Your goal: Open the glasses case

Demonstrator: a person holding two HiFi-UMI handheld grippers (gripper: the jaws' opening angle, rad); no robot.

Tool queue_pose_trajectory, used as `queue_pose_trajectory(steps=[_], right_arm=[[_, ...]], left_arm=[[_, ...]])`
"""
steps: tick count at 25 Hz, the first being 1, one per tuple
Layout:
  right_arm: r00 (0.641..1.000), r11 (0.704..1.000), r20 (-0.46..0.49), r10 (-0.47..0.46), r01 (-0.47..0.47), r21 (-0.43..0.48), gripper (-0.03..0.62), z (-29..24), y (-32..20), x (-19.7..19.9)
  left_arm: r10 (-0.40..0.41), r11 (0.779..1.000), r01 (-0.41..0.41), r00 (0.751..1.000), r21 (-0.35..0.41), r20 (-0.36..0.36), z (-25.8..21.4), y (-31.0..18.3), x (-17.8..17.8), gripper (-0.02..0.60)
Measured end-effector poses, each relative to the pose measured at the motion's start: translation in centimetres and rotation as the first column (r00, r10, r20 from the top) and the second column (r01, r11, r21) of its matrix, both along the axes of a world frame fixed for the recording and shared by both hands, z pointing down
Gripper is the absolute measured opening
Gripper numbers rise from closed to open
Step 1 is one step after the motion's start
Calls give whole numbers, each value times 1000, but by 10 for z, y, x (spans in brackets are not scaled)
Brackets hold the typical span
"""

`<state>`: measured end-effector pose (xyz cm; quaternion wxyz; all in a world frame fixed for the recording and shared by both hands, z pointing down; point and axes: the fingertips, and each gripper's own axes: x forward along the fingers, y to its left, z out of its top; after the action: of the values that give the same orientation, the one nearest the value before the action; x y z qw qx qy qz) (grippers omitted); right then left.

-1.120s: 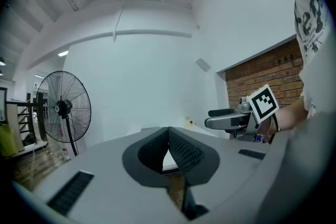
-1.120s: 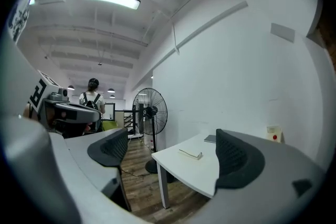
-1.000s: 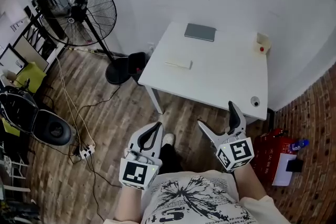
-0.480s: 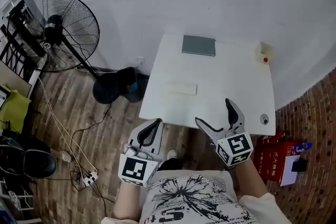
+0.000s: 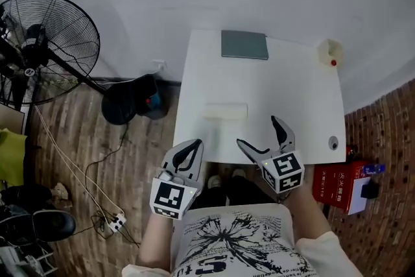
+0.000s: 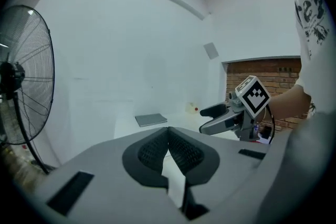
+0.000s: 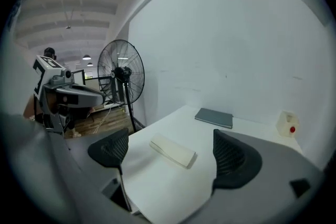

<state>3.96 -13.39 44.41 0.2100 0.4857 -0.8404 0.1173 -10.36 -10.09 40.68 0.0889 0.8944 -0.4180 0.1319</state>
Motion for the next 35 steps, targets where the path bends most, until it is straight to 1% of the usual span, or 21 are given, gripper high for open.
queue_pose_trajectory(steps=[2,5,8,11,13,15,17,21,24,26,29,32,35], right_arm=[[1000,999,-21,-3,2,-47,518,21,-13,4],[997,991,-65,-35,26,-133,514,59,-32,10],[990,978,-112,-90,66,-200,505,88,-52,14],[974,962,-157,-161,119,-247,489,109,-69,14],[960,945,-182,-214,156,-289,485,121,-77,11],[943,918,-199,-266,184,-350,476,135,-79,10],[927,890,-208,-313,211,-403,464,148,-82,10],[878,849,-243,-413,274,-453,424,164,-88,7],[833,829,-286,-473,312,-463,396,171,-90,3],[809,826,-317,-495,326,-459,376,173,-92,1],[789,826,-343,-510,339,-450,339,174,-93,-1],[774,825,-359,-521,349,-445,327,172,-92,-3],[769,826,-367,-523,351,-441,321,171,-92,-3]], left_arm=[[12,999,-11,1000,-41,8,20,-13,6,14],[11,994,-7,999,-112,31,55,-34,14,14],[14,982,-3,998,-187,59,91,-55,21,14],[21,968,0,997,-251,80,124,-73,29,14],[29,955,2,995,-298,99,148,-82,32,14],[35,936,8,993,-352,116,170,-85,32,14],[29,921,21,992,-388,123,185,-90,33,14],[25,908,27,992,-419,120,199,-99,38,14],[21,898,40,991,-437,133,206,-105,41,14],[8,893,52,991,-446,132,209,-110,41,14],[-2,885,58,993,-462,121,214,-111,42,14],[-5,889,59,993,-454,118,214,-111,41,14],[0,896,57,992,-440,129,214,-111,41,14]])
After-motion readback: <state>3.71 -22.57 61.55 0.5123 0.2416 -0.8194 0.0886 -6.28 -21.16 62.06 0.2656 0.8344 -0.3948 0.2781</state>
